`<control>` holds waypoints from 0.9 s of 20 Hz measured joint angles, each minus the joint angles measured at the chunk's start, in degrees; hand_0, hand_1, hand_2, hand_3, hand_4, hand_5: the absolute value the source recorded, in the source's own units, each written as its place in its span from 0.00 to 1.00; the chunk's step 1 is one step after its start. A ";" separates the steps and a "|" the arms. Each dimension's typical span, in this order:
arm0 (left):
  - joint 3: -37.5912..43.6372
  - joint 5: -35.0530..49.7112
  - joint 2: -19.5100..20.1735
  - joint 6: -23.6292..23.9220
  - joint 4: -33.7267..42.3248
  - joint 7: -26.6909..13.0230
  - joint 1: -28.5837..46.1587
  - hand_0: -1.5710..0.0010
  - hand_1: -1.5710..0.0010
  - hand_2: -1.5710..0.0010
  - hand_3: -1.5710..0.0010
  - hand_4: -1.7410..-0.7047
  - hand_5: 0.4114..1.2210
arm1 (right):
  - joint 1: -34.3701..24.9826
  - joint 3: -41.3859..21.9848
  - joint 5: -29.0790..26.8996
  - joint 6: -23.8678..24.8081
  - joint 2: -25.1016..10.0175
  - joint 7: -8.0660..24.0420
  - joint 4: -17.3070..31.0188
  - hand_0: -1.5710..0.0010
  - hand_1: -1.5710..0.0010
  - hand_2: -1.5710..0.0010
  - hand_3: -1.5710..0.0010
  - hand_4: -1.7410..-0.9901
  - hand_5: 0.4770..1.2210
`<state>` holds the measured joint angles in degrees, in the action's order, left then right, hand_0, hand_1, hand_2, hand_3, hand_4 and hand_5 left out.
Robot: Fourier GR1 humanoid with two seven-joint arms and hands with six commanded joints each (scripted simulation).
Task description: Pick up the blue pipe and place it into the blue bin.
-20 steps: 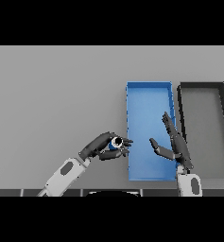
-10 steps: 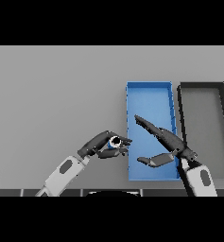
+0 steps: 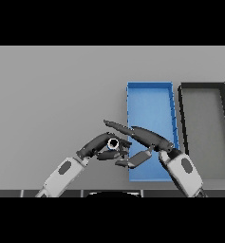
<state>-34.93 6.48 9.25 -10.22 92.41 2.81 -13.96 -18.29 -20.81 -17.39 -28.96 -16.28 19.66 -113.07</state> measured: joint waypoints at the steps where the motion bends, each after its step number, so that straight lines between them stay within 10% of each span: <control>1: -0.27 -0.59 0.01 -0.13 -0.29 -0.49 -0.23 0.00 0.00 0.00 0.02 0.00 1.00 | -1.58 -0.65 0.77 -0.09 0.84 0.53 1.03 1.00 1.00 1.00 1.00 0.69 0.06; 5: 0.05 -1.19 0.36 -0.34 -0.55 -0.67 -0.48 0.00 0.00 0.00 0.06 0.00 1.00 | -6.36 -1.65 0.60 -0.97 3.87 1.74 5.51 0.97 0.95 0.93 0.97 0.66 0.04; 8: -1.60 -4.45 1.64 -0.68 -0.11 -5.24 -1.76 0.37 0.44 0.46 0.48 0.18 1.00 | -9.53 -2.40 -0.76 -2.49 4.99 3.49 7.44 0.66 0.66 0.66 0.72 0.51 0.04; 10: -1.67 -5.87 2.83 -1.91 -0.35 -9.41 -2.47 0.51 0.55 0.56 0.63 0.20 1.00 | -11.17 -3.22 0.76 -3.34 6.49 2.68 9.47 0.43 0.44 0.42 0.51 0.34 0.10; 12: -0.61 -6.55 1.46 -1.19 -0.34 -7.53 -1.97 0.32 0.35 0.38 0.40 0.13 1.00 | -11.16 -4.14 -2.53 -3.70 7.48 1.22 9.98 0.28 0.28 0.27 0.39 0.24 0.25; 15: 0.53 -3.84 -0.89 -0.49 -0.68 -3.49 -0.46 0.17 0.18 0.24 0.21 0.07 1.00 | -10.54 -4.78 -6.90 -3.19 7.23 4.31 9.72 0.14 0.15 0.14 0.20 0.36 0.58; 18: 1.16 -2.30 -1.98 -0.81 -0.21 -0.81 0.65 0.08 0.09 0.14 0.11 0.03 1.00 | -10.54 -5.23 -3.38 -2.51 6.75 -1.32 9.22 0.07 0.07 0.07 0.10 0.39 0.78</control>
<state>-33.77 4.18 7.27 -11.03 92.20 2.00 -13.31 -28.83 -26.04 -20.77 -31.47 -9.53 18.34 -103.84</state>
